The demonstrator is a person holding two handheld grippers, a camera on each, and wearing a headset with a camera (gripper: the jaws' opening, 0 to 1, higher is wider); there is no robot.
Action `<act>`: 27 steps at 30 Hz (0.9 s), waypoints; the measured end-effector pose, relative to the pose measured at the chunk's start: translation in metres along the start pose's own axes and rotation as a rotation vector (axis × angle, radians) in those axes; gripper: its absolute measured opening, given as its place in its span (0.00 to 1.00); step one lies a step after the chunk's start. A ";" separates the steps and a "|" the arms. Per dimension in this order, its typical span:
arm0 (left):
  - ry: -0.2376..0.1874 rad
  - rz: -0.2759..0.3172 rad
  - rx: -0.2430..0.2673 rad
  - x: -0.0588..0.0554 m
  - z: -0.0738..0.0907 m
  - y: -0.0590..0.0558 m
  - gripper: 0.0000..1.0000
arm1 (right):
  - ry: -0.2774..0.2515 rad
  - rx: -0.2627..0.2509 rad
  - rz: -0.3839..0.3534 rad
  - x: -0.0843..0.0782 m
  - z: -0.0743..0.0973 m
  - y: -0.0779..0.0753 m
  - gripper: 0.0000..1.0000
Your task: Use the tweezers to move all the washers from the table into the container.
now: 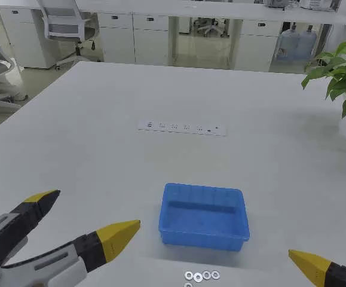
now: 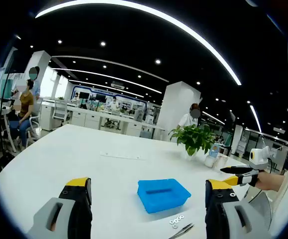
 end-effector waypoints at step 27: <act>-0.002 0.005 0.031 -0.004 0.010 -0.001 0.96 | -0.016 0.024 -0.007 0.002 -0.009 -0.001 0.74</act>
Point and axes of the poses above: the centre of the closed fingertips' face, and the gripper's own axes: z roughly backward along the fingers, y roughly to its left, x roughly out of its top, the point moved 10 cm from there along z, roughly backward along the fingers, and after that the axes turned 14 degrees about z, right-handed, at the moved point
